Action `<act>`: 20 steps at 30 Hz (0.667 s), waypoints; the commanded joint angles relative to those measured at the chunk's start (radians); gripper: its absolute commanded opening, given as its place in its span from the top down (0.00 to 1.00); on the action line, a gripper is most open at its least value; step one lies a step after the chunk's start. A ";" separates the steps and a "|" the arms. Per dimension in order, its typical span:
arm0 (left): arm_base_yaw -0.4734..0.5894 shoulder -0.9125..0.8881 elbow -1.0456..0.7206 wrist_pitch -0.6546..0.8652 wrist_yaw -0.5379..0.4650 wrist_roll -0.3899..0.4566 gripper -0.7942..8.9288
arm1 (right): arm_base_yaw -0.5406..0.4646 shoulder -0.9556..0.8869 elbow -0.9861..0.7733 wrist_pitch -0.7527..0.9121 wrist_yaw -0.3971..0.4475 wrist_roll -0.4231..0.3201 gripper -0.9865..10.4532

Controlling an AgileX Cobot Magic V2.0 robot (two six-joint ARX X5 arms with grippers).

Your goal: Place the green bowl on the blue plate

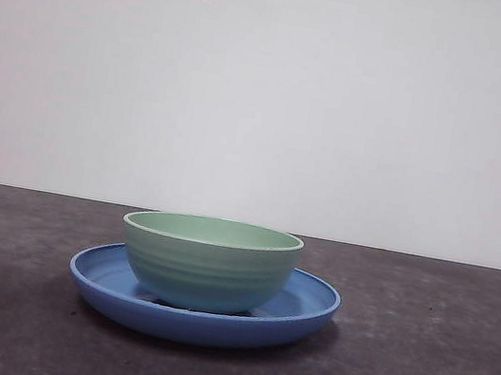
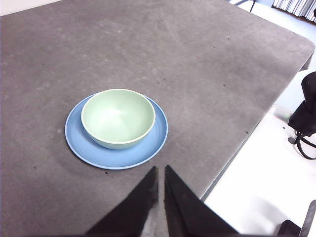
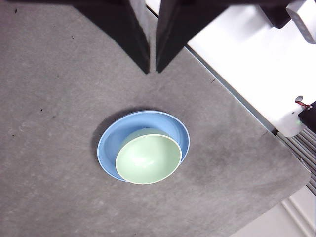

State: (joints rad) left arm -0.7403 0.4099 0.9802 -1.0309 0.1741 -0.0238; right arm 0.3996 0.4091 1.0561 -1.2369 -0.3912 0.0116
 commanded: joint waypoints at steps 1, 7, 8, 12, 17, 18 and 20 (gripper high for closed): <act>-0.006 0.001 0.008 0.006 -0.002 0.006 0.90 | 0.006 0.003 0.006 0.010 -0.002 0.007 0.90; 0.063 -0.013 0.006 0.006 -0.002 0.013 0.90 | 0.006 0.003 0.006 0.010 -0.002 0.007 0.90; 0.104 -0.022 0.003 0.019 -0.011 0.042 0.90 | 0.006 0.003 0.006 0.010 -0.002 0.007 0.90; 0.306 -0.077 -0.067 0.138 -0.040 0.148 0.90 | 0.006 0.003 0.006 0.011 -0.002 0.007 0.90; 0.470 -0.196 -0.307 0.422 -0.063 0.192 0.90 | 0.006 0.003 0.006 0.010 -0.002 0.007 0.90; 0.485 -0.216 -0.360 0.478 -0.063 0.184 0.90 | 0.006 0.003 0.006 0.011 -0.002 0.007 0.90; 0.513 -0.253 -0.477 0.600 -0.063 0.158 0.90 | 0.006 0.003 0.006 0.010 -0.002 0.007 0.90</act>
State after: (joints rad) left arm -0.2314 0.1635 0.5526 -0.4946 0.1104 0.1398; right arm 0.3996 0.4091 1.0561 -1.2369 -0.3912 0.0116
